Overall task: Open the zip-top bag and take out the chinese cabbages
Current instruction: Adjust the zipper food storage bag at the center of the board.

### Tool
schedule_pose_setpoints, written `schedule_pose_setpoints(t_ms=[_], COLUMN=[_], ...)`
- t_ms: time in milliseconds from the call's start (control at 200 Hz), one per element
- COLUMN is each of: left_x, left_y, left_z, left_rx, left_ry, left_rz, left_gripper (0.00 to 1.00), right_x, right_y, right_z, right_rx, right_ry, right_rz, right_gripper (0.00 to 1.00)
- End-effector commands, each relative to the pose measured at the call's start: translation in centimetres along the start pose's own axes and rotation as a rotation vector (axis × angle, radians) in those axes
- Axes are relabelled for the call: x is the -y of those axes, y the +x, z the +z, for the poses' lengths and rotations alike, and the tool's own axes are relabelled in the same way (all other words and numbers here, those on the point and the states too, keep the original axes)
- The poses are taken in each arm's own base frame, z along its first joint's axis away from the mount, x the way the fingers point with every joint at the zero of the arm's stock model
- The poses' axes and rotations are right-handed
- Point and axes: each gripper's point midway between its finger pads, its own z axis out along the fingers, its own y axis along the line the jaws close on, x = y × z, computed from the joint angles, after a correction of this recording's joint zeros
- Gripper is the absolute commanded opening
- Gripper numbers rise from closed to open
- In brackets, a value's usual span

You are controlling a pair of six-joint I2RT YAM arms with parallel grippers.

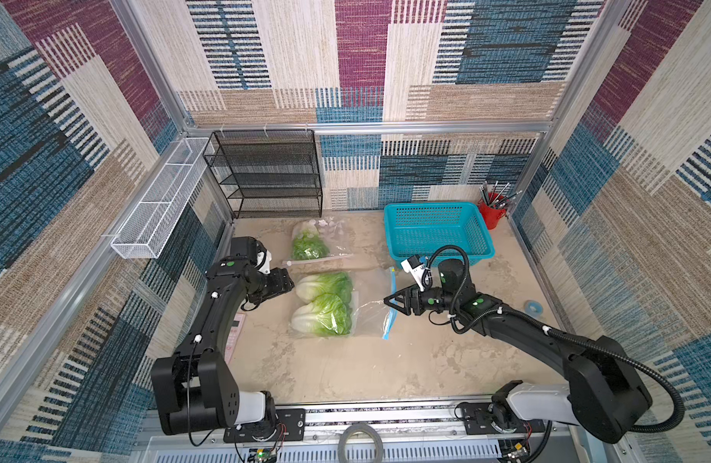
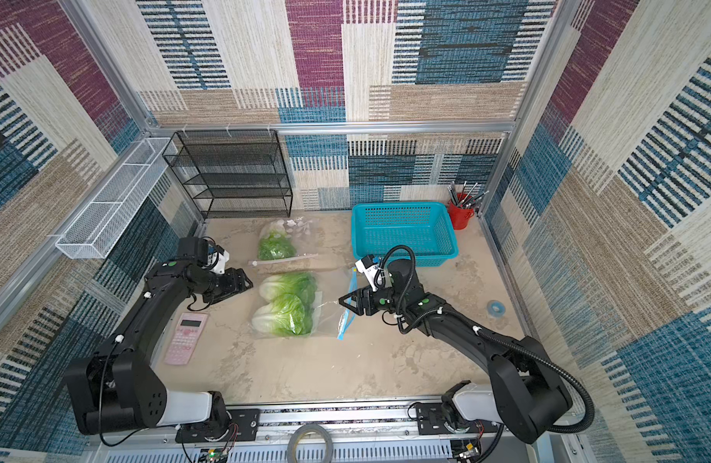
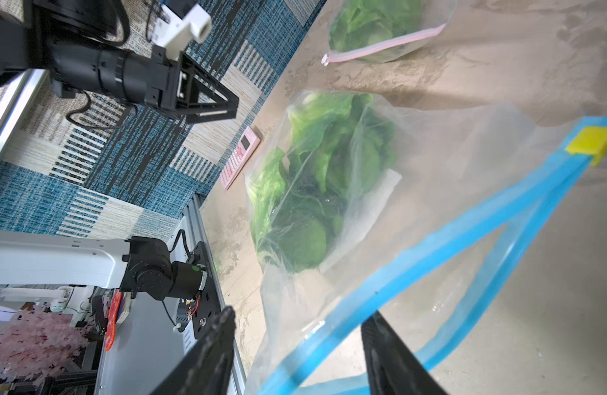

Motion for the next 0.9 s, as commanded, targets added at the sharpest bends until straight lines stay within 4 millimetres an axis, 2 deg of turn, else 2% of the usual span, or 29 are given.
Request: schedule_pose_setpoints(t_ms=[0,85,195,316,396,897], left_x=[0.0,-0.3,-0.5,0.3,-0.3,-0.2], left_y=[1.0,1.7,1.7,2.1,2.5,2.1], left_z=[1.7,2.4,3.0,4.1,4.9,7.6], left_rx=[-0.055,-0.09,-0.075,-0.102,-0.134,-0.174], left_ry=[0.058,0.058,0.061,0.128,0.109,0.155], left_rz=[-0.032,-0.053,-0.073,-0.113,-0.14,-0.212], left_gripper=[0.72,0.72,0.72,0.71,0.71,0.68], right_x=[-1.1,-0.9,-0.7,-0.6,-0.5,-0.7], right_y=[-1.5,-1.4,-1.2,-0.9,-0.7,-0.1], right_z=[0.2,0.3,0.5,0.6,0.6,0.8], right_rx=[0.037,0.033,0.032,0.028,0.029,0.029], right_ry=[-0.049,-0.047,-0.048,-0.057,-0.062,-0.1], right_rz=[-0.017,-0.013,-0.005,0.0,-0.003,-0.019], right_gripper=[0.49,0.47,0.44,0.43,0.43,0.4])
